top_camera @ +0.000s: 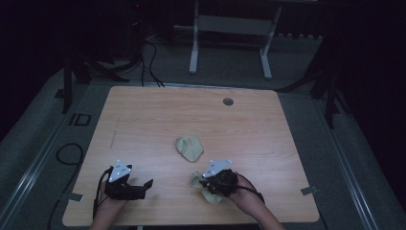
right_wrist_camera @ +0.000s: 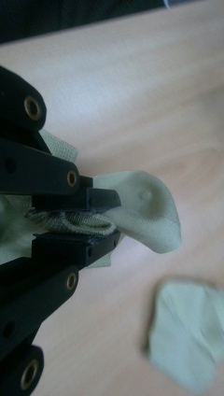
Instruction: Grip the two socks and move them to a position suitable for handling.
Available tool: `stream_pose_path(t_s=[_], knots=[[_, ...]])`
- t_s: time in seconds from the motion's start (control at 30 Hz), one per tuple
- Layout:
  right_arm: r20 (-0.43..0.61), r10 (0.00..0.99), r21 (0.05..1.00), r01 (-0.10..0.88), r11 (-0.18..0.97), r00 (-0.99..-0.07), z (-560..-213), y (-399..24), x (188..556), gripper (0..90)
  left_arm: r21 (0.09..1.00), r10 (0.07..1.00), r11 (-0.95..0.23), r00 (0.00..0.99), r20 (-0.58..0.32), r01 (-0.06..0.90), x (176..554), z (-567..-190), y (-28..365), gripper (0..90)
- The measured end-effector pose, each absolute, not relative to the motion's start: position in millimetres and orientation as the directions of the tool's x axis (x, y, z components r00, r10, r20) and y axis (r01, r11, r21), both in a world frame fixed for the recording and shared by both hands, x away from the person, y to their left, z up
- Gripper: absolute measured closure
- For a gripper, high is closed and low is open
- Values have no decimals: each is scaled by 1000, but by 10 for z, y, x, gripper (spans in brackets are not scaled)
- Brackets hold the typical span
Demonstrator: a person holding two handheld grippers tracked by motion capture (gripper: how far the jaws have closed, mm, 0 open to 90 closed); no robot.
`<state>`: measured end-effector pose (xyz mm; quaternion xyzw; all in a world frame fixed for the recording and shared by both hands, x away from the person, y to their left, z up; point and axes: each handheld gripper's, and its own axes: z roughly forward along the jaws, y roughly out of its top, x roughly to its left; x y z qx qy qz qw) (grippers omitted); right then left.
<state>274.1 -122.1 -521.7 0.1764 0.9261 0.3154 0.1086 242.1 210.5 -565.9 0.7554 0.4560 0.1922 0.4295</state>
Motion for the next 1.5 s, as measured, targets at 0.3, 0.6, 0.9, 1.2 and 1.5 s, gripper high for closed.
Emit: stream_pose_path(t_s=[0.3, 0.6, 0.9, 1.2, 1.5], knots=[[-90, 375, 583, 256, 771, -923, -5518, -1187, 2640, 764, 824, 839, -227, 534, -105, 519, 2408, -5676, 2050, 0], [-67, 364, 598, 255, 760, -929, -5562, -1201, 2648, 481, 827, 833, -232, 544, -103, 512, 2387, -5659, 1990, 0], [-49, 369, 612, 264, 746, -928, -5593, -1198, 2625, 375, 832, 813, -241, 572, -109, 500, 2359, -5624, 1881, 0], [-62, 366, 641, 244, 728, -929, -5464, -1201, 2575, 291, 845, 732, -265, 668, -137, 464, 2335, -5558, 1632, 75], [-18, 419, 681, 295, 670, -908, -5181, -1303, 2490, 377, 853, 539, -354, 829, -149, 384, 2278, -5522, 1260, 550]])
